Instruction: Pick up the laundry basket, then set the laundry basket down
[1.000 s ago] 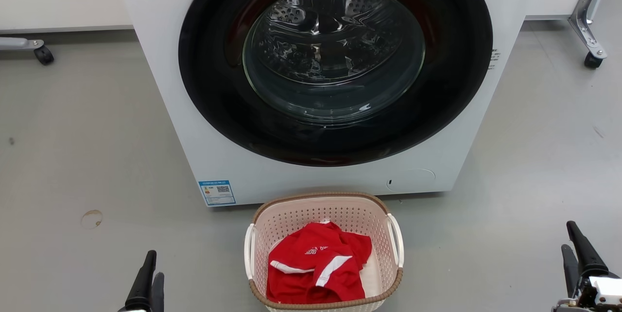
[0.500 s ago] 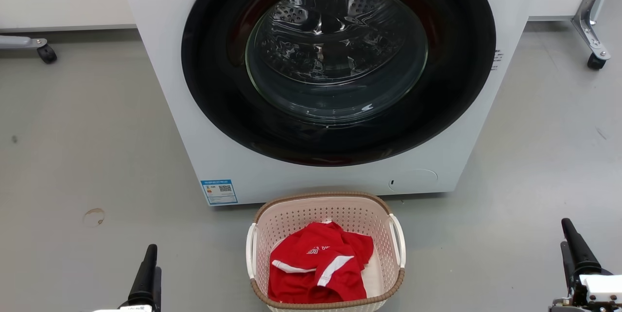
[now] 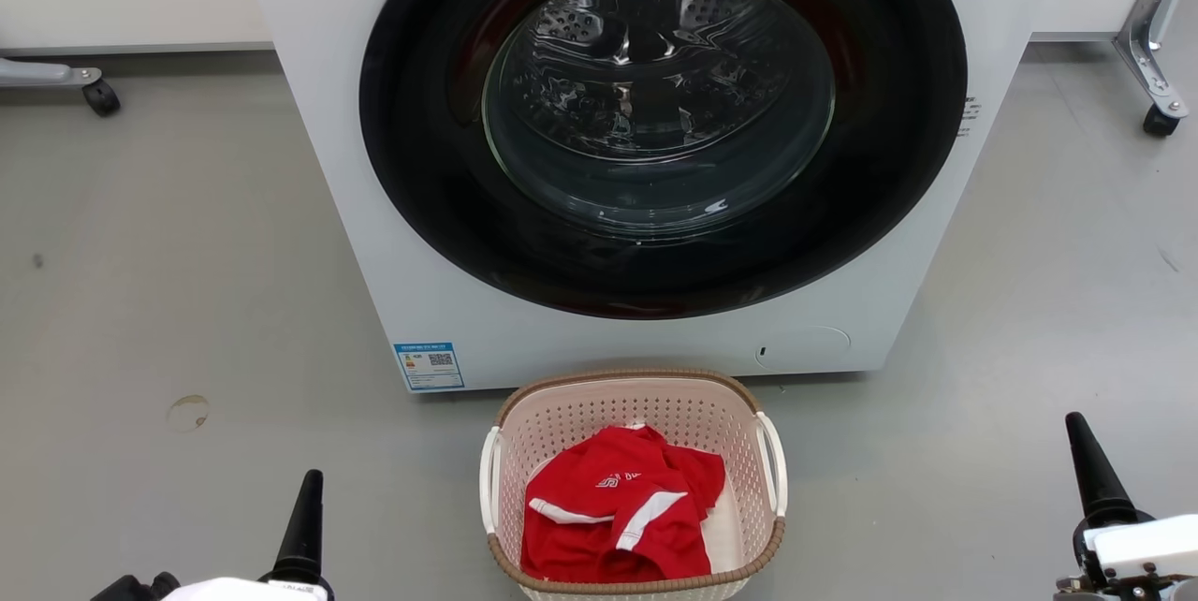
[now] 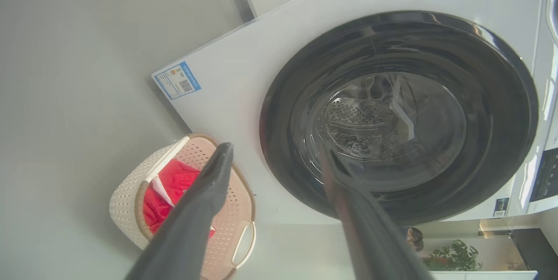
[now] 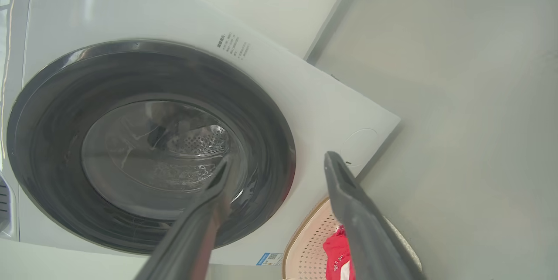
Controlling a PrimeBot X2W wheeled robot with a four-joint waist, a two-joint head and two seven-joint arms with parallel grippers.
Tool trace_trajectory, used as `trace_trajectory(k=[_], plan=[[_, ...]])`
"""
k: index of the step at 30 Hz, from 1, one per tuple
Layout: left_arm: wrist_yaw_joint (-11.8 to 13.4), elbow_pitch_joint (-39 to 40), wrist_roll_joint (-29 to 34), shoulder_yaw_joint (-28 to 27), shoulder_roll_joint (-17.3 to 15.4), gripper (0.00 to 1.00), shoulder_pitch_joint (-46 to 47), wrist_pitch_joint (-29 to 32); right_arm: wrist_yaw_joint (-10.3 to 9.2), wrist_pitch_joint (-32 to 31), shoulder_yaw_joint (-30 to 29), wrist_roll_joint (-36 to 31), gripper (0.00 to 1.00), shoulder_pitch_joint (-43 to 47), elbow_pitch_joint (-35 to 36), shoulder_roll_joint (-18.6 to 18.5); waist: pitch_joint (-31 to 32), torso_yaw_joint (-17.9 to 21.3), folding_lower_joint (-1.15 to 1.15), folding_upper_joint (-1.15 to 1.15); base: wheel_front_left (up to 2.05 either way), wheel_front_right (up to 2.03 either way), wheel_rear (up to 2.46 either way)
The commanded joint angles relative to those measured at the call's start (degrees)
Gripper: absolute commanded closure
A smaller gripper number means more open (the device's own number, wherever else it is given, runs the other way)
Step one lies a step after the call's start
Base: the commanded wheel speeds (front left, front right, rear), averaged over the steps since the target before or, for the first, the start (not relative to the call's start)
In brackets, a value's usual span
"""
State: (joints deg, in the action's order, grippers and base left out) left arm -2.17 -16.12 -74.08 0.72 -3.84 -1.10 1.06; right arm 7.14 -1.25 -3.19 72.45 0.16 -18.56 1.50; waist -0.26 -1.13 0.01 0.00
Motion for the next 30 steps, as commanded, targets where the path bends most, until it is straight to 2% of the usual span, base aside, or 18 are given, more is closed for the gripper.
trace_trajectory(k=[1, 30], plan=[[0.5, 1.9, 2.1, 0.1, -1.2, 0.0, 1.4, -0.5, 0.1, 0.9, 0.3, -2.2, 0.0, -3.1, 1.9, -1.7, 0.0, -0.1, -0.01, 0.0, 0.0, 0.0, 0.0], [5.9, 5.1, 20.3, 6.2, -5.2, 0.0, 0.9, -4.0, 0.18, 4.4, 5.3, -21.4, 0.0, -3.3, 1.7, -2.5, 0.6, -1.4, -0.01, 0.0, 0.0, 0.0, 0.0]])
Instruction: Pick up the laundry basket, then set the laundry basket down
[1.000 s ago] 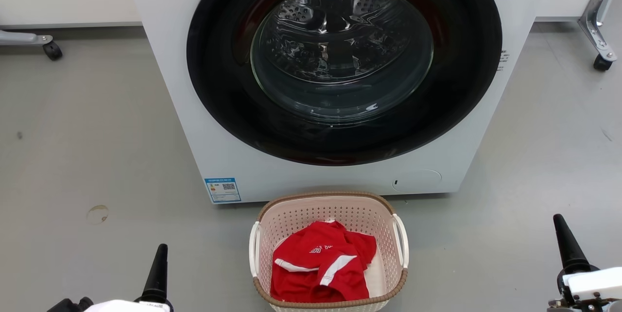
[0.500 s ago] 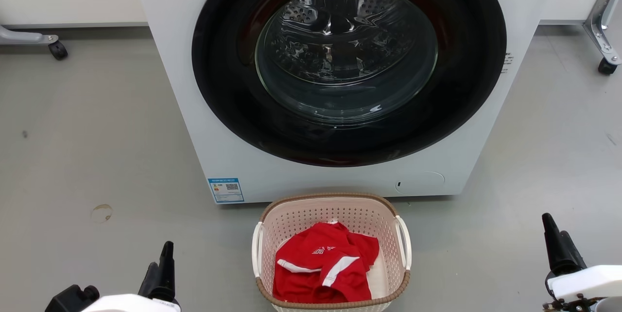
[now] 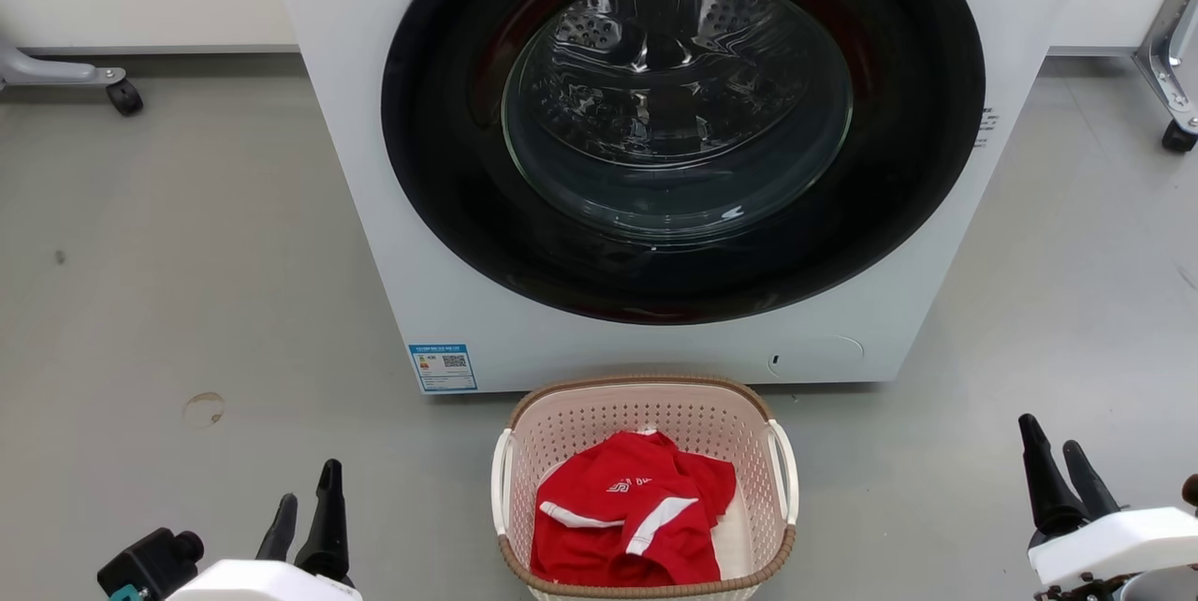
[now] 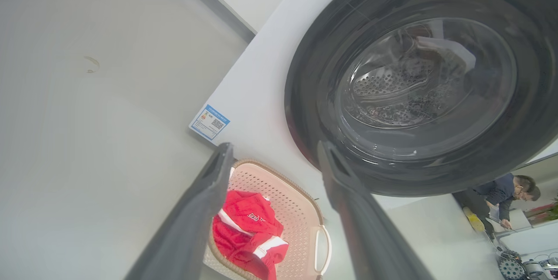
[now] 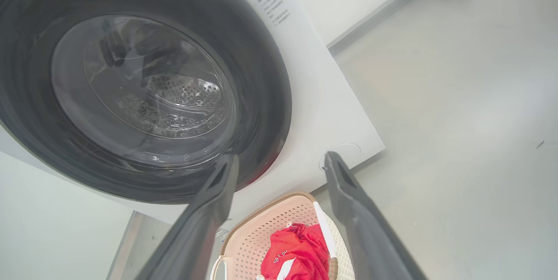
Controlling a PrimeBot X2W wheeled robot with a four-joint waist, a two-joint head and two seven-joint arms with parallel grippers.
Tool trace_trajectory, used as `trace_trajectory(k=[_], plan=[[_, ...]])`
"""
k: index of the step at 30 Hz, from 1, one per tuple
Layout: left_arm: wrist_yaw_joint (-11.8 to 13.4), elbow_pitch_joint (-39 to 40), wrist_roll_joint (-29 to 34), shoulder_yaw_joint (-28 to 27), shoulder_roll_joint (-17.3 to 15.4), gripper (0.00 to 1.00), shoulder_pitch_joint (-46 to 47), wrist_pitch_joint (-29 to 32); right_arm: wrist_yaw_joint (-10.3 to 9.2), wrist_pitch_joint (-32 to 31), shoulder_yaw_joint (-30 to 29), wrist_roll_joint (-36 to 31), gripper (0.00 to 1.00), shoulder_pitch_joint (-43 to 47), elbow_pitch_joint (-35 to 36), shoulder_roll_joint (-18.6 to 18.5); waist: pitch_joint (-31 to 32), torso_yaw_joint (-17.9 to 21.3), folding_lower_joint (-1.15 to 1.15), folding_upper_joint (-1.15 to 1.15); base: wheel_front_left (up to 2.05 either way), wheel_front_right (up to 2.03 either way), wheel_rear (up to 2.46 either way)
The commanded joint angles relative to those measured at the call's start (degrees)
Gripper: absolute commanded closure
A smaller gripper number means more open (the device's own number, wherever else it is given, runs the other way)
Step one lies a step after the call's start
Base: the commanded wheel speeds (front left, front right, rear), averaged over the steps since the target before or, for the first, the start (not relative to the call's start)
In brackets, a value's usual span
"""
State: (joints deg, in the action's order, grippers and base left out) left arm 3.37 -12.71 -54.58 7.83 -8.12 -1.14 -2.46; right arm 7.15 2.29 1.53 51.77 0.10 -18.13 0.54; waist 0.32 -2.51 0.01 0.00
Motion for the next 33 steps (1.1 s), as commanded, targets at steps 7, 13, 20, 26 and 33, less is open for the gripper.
trace_trajectory(k=[7, 13, 20, 26, 33], plan=[[1.5, 2.4, 4.7, 0.5, -1.9, 0.0, 0.7, -1.1, 0.19, 1.5, 1.7, -4.8, 0.0, -3.6, 1.2, -1.8, 0.1, -0.1, 0.0, 0.0, 0.0, 0.0, 0.0], [2.6, 3.1, 8.7, 1.9, -2.7, 0.0, 0.8, -2.0, 0.21, 2.4, 2.4, -8.9, 0.0, -3.9, 1.2, -2.0, -0.1, -0.3, 0.0, 0.0, 0.0, 0.0, 0.0], [3.8, 3.7, 12.6, 3.4, -3.7, 0.0, 1.0, -2.8, 0.23, 3.5, 2.7, -13.3, 0.0, -4.2, 1.2, -2.2, -0.3, -0.5, 0.0, 0.0, 0.0, 0.0, 0.0], [4.9, 4.7, 16.2, 4.3, -4.5, 0.0, 2.1, -3.6, 0.24, 4.4, 2.8, -17.1, 0.0, -5.2, 1.5, -2.4, -1.7, -0.7, 0.0, 0.0, 0.0, 0.0, 0.0], [5.8, 5.2, 20.0, 5.7, -5.6, 0.0, 3.0, -4.5, 0.26, 5.7, 3.4, -21.0, 0.0, -6.0, 1.2, -2.6, -2.4, -0.7, 0.0, 0.0, 0.0, 0.0, 0.0]])
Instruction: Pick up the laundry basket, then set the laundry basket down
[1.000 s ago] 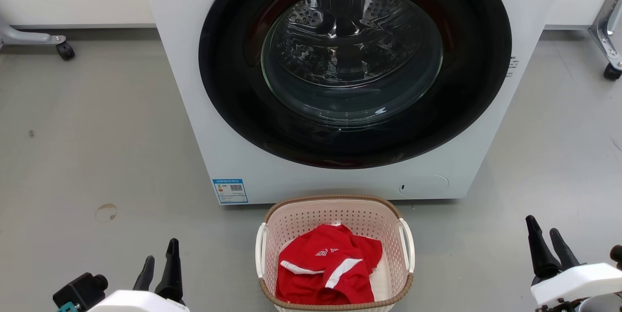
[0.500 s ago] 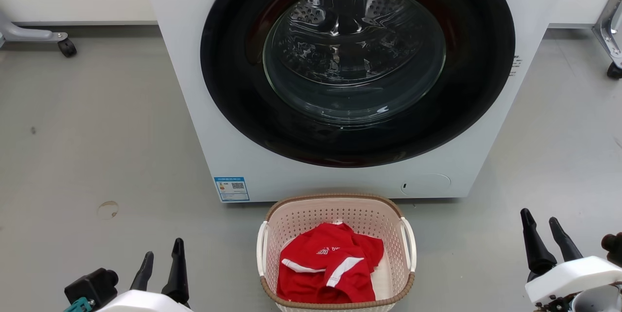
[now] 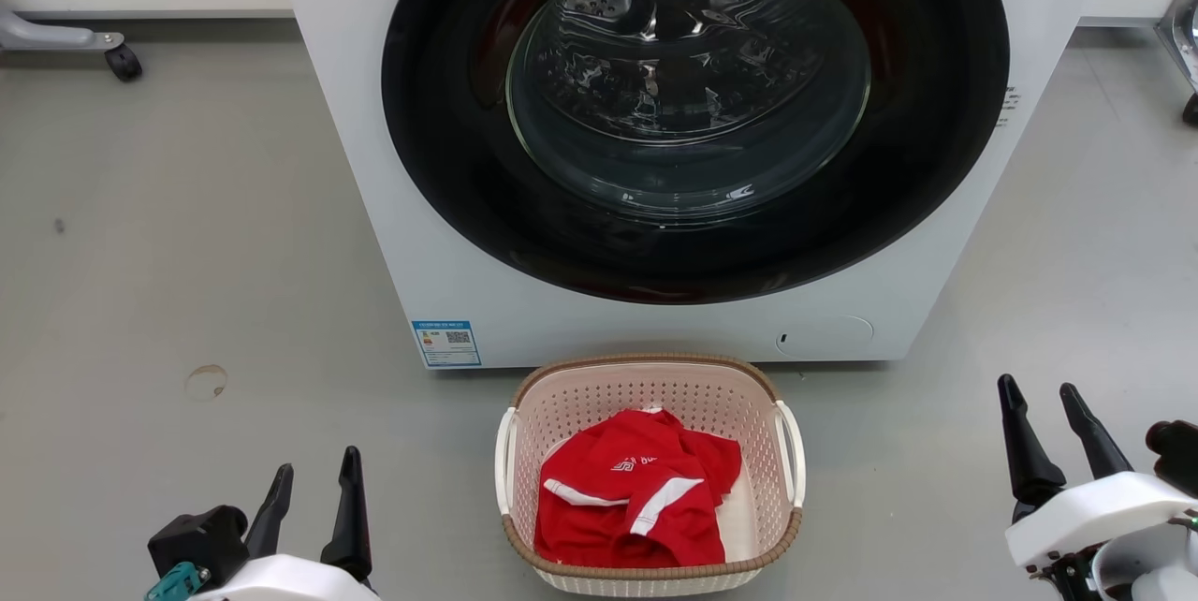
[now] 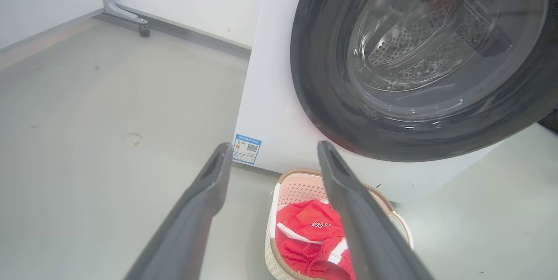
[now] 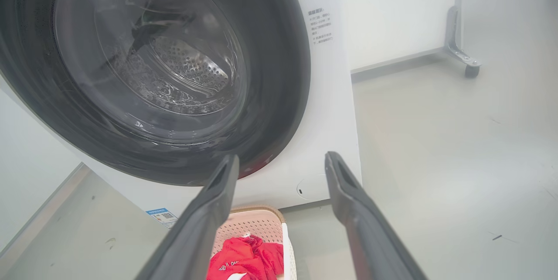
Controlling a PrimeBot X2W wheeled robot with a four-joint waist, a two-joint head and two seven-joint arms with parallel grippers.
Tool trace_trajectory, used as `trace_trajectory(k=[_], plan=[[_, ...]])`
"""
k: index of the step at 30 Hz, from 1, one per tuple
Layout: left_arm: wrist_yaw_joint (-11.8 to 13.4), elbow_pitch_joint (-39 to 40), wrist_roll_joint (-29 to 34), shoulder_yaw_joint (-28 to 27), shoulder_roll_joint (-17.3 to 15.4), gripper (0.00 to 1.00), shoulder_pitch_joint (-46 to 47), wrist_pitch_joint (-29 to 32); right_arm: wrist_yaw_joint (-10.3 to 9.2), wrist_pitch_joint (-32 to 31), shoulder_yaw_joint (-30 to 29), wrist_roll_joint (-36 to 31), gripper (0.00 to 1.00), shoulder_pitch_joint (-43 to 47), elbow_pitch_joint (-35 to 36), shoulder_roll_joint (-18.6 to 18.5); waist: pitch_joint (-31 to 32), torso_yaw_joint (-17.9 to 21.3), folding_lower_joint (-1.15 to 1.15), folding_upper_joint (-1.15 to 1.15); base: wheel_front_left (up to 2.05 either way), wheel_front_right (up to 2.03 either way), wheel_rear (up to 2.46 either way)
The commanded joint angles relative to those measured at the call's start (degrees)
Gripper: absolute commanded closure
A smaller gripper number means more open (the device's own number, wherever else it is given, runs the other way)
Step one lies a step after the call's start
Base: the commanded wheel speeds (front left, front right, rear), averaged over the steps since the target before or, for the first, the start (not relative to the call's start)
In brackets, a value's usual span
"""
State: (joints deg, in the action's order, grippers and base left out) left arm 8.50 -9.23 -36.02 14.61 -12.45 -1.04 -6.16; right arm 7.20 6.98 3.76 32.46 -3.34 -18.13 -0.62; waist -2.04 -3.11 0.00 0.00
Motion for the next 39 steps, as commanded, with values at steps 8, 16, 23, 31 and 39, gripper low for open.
trace_trajectory(k=[8, 16, 23, 31, 39], plan=[[1.9, 1.9, 6.0, 0.7, -1.9, 0.0, 3.9, -2.4, 0.23, 2.1, 2.1, -6.5, 0.0, -3.1, 0.8, -1.6, -0.6, -0.3, 0.0, 0.0, 0.0, 0.0, 0.0], [2.5, 1.9, 9.6, 2.2, -2.6, 0.0, 4.9, -3.9, 0.25, 3.2, 2.6, -10.8, 0.0, -3.9, 0.7, -1.8, -1.6, -0.6, 0.0, 0.0, 0.0, 0.0, 0.0], [3.4, 1.4, 13.6, 3.9, -3.1, 0.0, 5.8, -5.5, 0.27, 4.5, 3.6, -14.9, 0.0, -4.2, 0.4, -2.0, -1.3, -0.8, 0.0, 0.0, 0.0, 0.0, 0.0], [4.4, 1.6, 17.5, 5.5, -4.8, 0.0, 5.5, -6.0, 0.29, 5.8, 4.7, -18.9, 0.0, -4.3, -0.4, -2.3, -0.8, -0.7, 0.0, 0.0, 0.0, 0.0, 0.0], [3.2, 1.1, 15.8, 6.2, -6.0, 0.0, 4.4, -2.2, 0.29, 5.4, 4.2, -18.4, 0.0, -2.9, -1.3, -2.3, 1.4, -0.7, 0.0, 0.0, 0.0, 0.0, 0.0]])
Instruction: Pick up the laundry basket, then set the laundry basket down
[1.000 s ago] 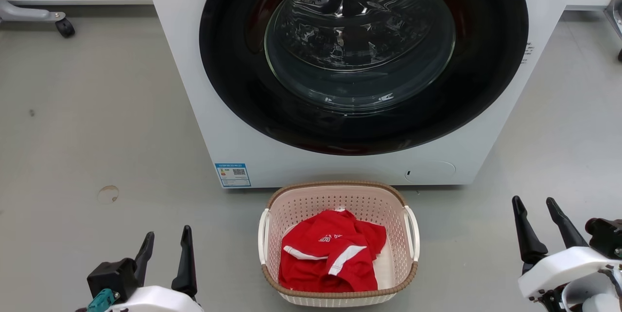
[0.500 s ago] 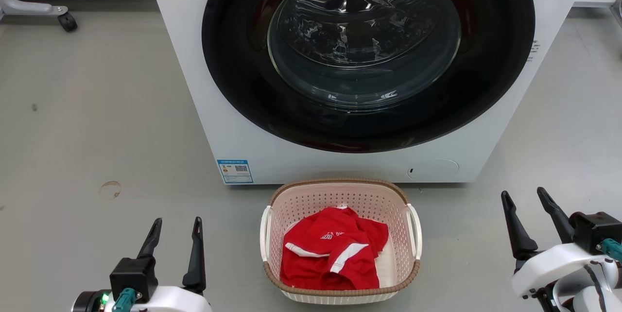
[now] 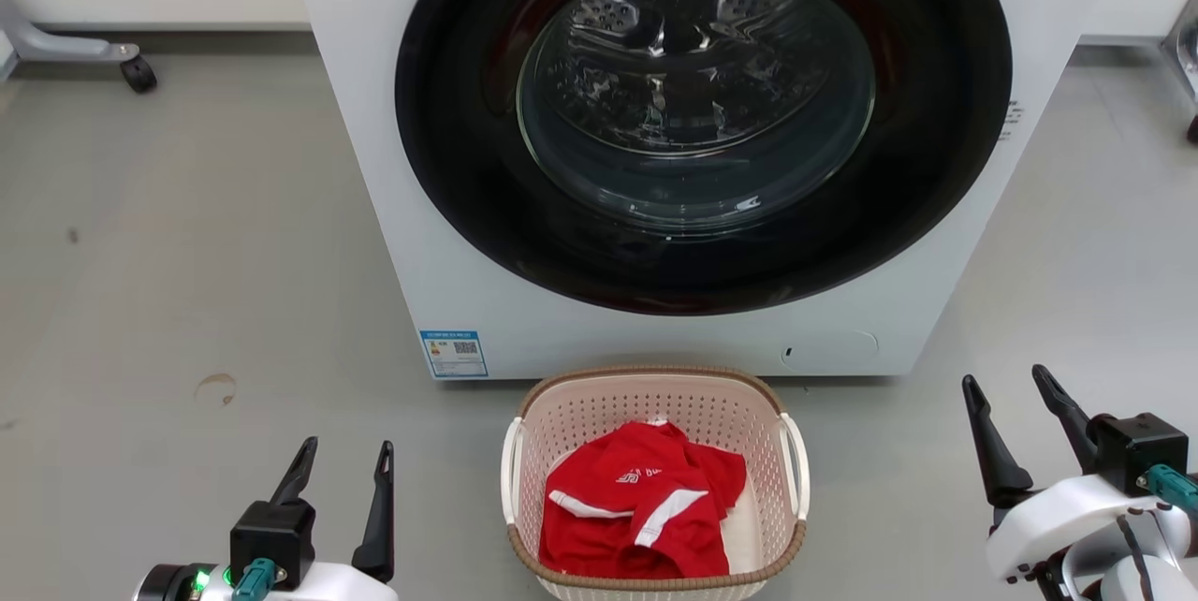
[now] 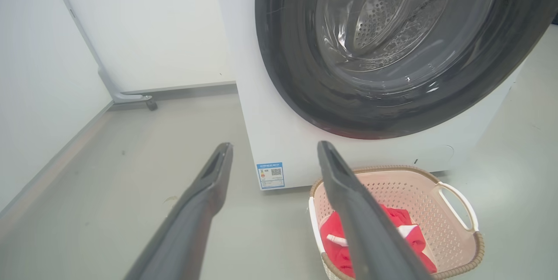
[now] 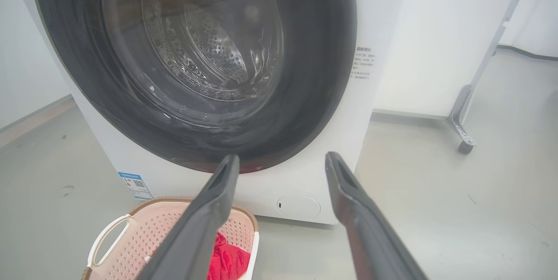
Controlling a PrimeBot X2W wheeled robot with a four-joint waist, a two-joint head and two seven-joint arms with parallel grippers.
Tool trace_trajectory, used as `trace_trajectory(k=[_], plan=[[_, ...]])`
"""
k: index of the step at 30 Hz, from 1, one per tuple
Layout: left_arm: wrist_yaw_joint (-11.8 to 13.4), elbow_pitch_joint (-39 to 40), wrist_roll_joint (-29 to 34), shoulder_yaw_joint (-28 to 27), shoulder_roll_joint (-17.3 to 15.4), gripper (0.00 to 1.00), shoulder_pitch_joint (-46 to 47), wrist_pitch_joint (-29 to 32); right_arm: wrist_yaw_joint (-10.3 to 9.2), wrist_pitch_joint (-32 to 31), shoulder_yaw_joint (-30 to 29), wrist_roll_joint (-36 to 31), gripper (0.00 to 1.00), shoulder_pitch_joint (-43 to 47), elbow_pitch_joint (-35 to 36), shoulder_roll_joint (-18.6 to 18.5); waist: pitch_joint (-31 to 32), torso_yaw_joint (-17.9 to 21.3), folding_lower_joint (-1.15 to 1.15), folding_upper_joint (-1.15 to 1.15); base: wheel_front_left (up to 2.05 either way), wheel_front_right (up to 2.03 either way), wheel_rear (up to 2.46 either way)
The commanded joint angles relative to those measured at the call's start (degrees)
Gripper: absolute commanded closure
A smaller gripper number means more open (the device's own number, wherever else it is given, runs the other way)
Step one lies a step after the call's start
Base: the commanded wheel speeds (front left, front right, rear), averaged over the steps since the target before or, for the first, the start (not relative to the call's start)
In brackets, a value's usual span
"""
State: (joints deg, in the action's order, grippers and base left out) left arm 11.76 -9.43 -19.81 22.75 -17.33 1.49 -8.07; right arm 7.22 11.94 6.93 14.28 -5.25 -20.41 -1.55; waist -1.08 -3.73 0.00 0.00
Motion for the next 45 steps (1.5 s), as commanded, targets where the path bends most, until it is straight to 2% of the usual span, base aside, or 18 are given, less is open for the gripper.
trace_trajectory(k=[1, 11, 19, 30, 37, 45], plan=[[-0.1, 1.4, -0.5, -1.9, -1.3, 0.0, 1.6, 0.0, 0.26, 0.3, 0.9, -0.3, 0.0, -0.7, 1.0, -1.3, 0.9, 0.0, 0.0, 0.0, 0.0, 0.0, 0.0], [0.9, 4.7, -1.4, -2.4, -3.1, 0.0, 0.0, 3.8, 0.26, -1.4, 0.0, -0.7, 0.0, 0.5, 2.4, -1.3, 2.4, 0.4, 0.0, 0.0, 0.0, 0.0, 0.0], [1.5, 7.8, -1.9, -2.0, -3.5, 0.0, -0.1, 7.0, 0.26, -4.1, -1.6, -1.5, 0.0, 0.9, 3.7, -1.3, 0.6, 0.2, 0.0, 0.0, 0.0, 0.0, 0.0], [0.8, 8.3, -2.2, -1.4, -3.1, 0.0, 3.6, 7.6, 0.26, -4.6, -2.8, -2.2, 0.0, -1.0, 6.2, -1.3, -11.0, -0.8, 0.0, 0.0, 0.0, 0.0, 0.0], [-0.6, 4.8, -3.1, -1.0, -0.1, 0.0, 8.3, 3.5, 0.26, -3.1, -3.7, -2.1, 0.0, -3.6, 7.1, -1.3, -21.1, -1.3, 0.0, 0.0, 0.0, 0.0, 0.0], [-3.7, -1.1, -4.1, -0.4, 3.2, 0.0, 15.7, -1.5, 0.26, -1.9, -6.9, -2.6, 0.0, -6.8, 9.0, -1.3, -32.4, -2.4, 0.0, 0.0, 0.0, 0.0, 0.0]])
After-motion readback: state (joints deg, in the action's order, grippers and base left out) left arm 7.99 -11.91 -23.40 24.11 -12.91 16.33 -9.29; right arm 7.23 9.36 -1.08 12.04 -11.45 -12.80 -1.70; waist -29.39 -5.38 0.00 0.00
